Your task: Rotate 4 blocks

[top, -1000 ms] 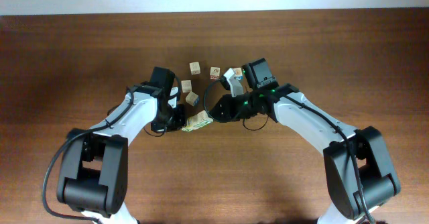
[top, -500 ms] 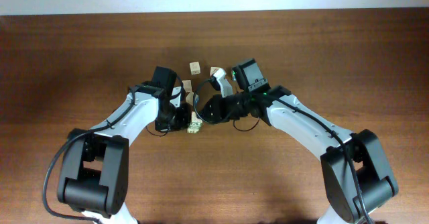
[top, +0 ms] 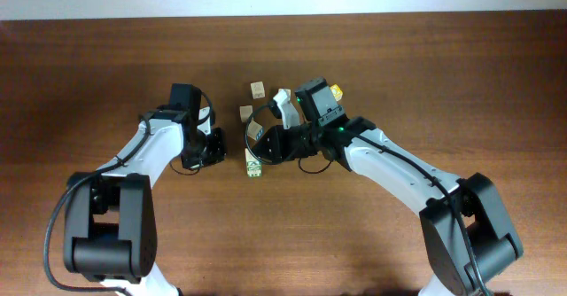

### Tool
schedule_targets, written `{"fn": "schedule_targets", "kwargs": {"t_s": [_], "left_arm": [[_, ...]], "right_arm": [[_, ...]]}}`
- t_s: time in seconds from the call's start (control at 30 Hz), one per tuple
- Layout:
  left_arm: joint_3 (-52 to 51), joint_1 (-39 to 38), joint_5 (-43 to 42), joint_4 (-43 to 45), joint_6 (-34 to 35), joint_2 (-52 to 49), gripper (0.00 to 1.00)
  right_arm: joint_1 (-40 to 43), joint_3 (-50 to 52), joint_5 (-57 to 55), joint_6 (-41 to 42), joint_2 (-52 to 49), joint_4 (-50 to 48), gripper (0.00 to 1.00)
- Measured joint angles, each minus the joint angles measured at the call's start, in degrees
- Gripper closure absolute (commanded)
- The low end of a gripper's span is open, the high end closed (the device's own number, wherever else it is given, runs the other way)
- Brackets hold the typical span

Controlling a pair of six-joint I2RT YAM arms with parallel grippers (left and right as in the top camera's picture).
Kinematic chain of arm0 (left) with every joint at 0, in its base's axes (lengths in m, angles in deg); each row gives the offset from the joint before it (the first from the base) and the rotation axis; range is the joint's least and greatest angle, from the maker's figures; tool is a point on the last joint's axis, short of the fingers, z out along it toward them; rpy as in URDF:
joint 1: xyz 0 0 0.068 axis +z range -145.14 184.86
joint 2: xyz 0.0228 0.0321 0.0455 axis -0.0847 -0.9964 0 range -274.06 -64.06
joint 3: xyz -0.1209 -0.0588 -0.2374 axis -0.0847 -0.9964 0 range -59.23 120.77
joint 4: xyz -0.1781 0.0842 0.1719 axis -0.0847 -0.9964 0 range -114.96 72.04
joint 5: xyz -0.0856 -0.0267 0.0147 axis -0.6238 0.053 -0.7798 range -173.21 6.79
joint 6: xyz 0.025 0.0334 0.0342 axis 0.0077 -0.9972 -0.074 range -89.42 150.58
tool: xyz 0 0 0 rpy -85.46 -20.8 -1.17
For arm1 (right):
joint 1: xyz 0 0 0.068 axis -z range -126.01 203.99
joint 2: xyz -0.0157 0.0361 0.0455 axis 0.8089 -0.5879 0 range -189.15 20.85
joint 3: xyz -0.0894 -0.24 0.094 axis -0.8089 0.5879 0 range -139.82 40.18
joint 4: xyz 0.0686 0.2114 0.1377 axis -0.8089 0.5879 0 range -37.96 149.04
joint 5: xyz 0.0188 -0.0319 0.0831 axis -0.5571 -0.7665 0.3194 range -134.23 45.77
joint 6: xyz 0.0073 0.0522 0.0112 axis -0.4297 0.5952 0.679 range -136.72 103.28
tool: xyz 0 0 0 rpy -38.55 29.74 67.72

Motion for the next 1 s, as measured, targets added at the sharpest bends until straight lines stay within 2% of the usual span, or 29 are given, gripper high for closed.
{"fn": "schedule_targets", "kwargs": {"t_s": [0.3,0.6,0.67,0.77,0.8,0.83,0.87,0.9,0.93,1.0], "left_arm": [[0.00,0.00,0.00,-0.02,0.00,0.00,1.00],[0.20,0.00,0.02,-0.28,-0.22,0.00,1.00],[3.10,0.68,0.02,-4.79,-1.75,0.00,1.00],[12.81,2.95,0.48,-14.47,-7.13,3.54,1.00],[15.63,3.15,0.61,-16.22,-8.87,7.34,0.93],[17.42,3.15,0.63,-16.52,-9.97,11.32,0.74],[18.27,3.08,0.63,-16.59,-10.64,15.04,0.29],[18.45,3.08,0.63,-17.68,-11.28,20.02,0.01],[18.53,3.08,0.61,-19.02,-11.74,24.22,0.01],[18.64,3.08,0.61,-19.78,-11.74,28.57,0.01]], "right_arm": [[0.00,-1.53,0.28,-0.26,0.33,2.36,0.79],[0.00,-1.53,-1.40,-0.26,4.74,2.97,0.77],[0.39,-1.57,-1.88,-1.66,5.81,5.86,0.73],[3.43,-6.86,-9.18,-7.10,12.57,22.58,0.66],[4.33,-9.86,-13.75,-9.38,16.50,28.79,0.62],[4.61,-11.96,-17.79,-10.12,19.17,33.92,0.57],[4.68,-14.12,-22.32,-10.99,22.93,38.69,0.49],[4.68,-16.13,-28.15,-11.63,28.24,43.76,0.30],[4.68,-16.94,-30.91,-12.31,31.04,46.16,0.02],[4.68,-17.44,-36.98,-12.48,37.92,52.74,0.02]]}}
